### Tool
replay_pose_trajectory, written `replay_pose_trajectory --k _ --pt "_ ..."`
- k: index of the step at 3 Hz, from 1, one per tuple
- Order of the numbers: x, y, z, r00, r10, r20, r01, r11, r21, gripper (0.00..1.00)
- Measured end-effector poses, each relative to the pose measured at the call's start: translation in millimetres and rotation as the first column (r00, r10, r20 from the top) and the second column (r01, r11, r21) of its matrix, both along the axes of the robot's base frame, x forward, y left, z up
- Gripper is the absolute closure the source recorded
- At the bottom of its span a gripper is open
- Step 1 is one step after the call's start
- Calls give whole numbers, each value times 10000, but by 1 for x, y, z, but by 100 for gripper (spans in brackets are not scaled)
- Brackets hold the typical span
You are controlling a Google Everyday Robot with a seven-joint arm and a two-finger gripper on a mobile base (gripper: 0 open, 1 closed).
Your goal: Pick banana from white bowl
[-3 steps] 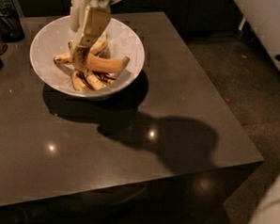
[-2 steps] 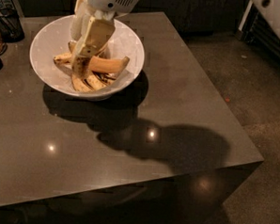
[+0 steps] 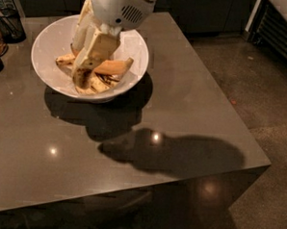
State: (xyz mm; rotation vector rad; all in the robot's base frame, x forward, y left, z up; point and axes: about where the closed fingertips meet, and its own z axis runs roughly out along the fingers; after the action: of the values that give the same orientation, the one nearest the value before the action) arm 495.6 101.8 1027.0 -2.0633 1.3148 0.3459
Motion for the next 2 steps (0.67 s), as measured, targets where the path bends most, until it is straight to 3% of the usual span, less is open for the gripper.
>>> replay_pose_trajectory --k 2 --pt "-39 -5 8 9984 -547 147 538 9969 569 100"
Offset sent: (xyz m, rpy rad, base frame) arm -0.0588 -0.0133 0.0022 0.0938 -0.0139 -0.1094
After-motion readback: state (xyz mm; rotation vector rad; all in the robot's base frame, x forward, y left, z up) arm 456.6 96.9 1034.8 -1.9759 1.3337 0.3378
